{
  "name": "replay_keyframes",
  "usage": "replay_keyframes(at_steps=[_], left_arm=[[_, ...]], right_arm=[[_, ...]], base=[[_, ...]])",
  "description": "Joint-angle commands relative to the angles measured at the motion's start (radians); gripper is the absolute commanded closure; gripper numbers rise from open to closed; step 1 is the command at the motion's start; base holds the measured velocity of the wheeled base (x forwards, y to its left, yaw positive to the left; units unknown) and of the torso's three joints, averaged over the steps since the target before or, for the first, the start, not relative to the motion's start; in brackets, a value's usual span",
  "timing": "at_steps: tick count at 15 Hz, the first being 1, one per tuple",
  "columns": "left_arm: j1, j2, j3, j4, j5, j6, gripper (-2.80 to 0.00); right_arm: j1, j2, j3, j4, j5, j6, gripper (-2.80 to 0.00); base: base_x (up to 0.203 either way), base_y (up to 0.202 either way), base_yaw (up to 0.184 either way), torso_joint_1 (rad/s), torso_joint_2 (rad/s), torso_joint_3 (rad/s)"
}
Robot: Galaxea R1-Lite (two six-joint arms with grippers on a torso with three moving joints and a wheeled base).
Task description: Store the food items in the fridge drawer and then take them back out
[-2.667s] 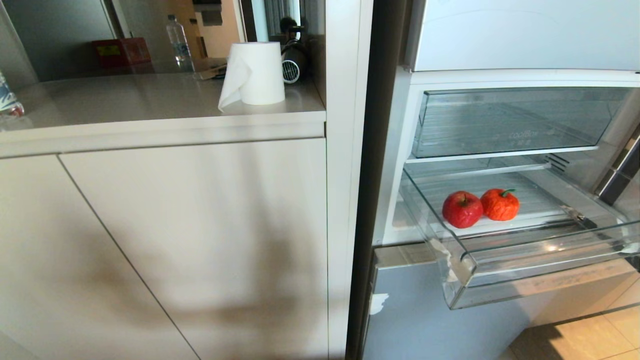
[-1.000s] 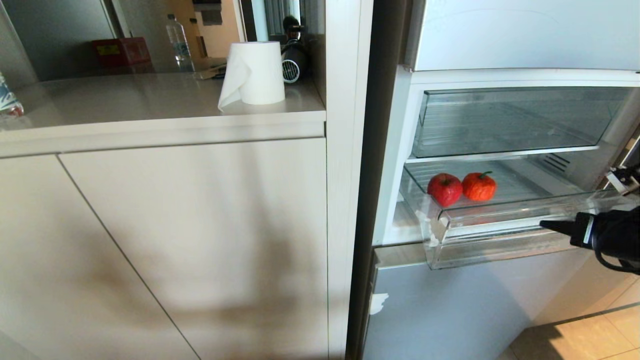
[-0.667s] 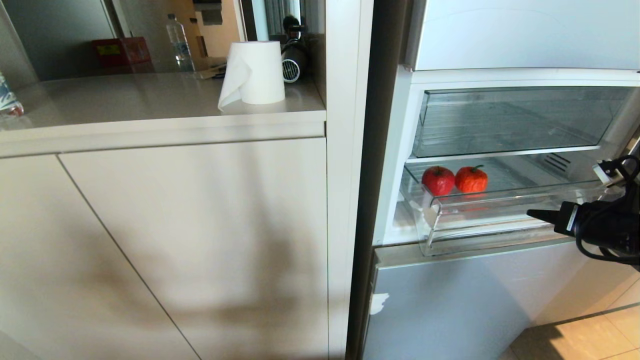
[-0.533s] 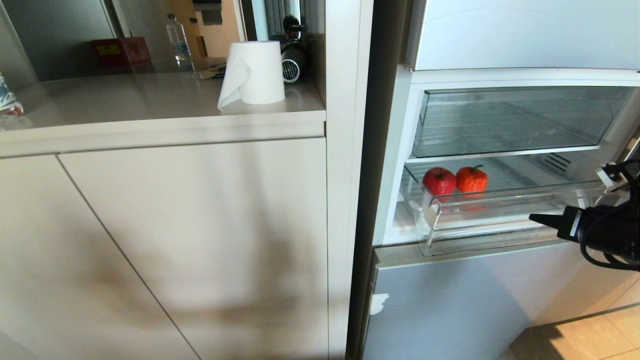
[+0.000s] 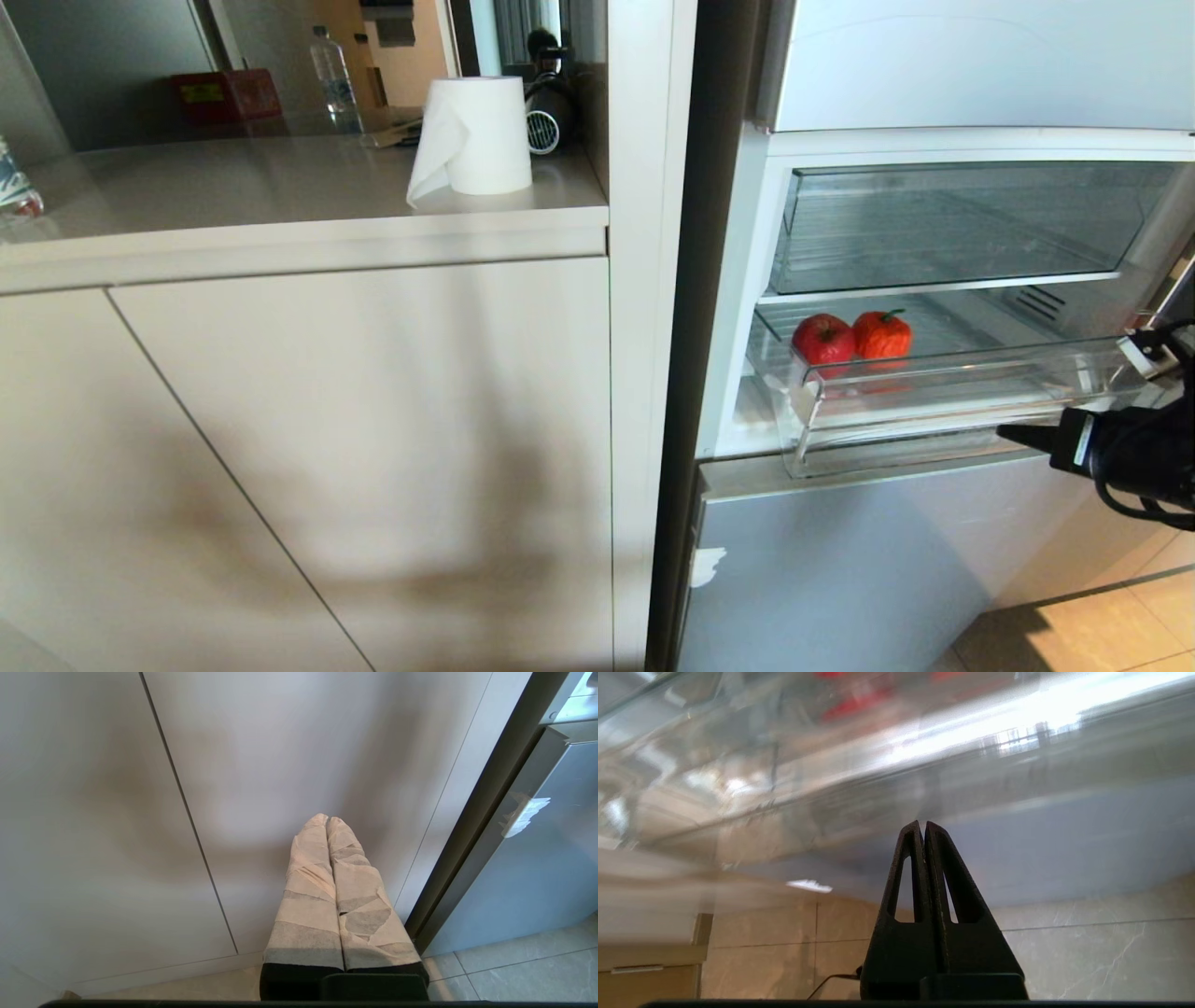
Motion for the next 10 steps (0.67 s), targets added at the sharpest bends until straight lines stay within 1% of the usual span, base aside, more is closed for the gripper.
replay_keyframes(at_steps=[1,4,8,10], left_arm=[[0.000,0.000,0.000,0.000,0.001,0.000,0.00],[0.000,0.000,0.000,0.000,0.001,0.000,0.00],[0.000,0.000,0.000,0.000,0.002,0.000,0.00],[0.000,0.000,0.000,0.000,0.001,0.000,0.00]], right_arm=[[0.005,0.115,-0.069,-0.003,0.007,-0.001,0.00],[0.049,0.210,-0.162,-0.005,0.011,-0.049,0.00],[0.114,0.285,-0.281,-0.011,0.018,-0.035,0.00],[0.127,0.299,-0.307,-0.041,0.019,-0.023,0.00]], base=[[0.000,0.000,0.000,0.000,0.00,0.000],[0.000,0.000,0.000,0.000,0.00,0.000],[0.000,0.000,0.000,0.000,0.00,0.000],[0.000,0.000,0.000,0.000,0.00,0.000]])
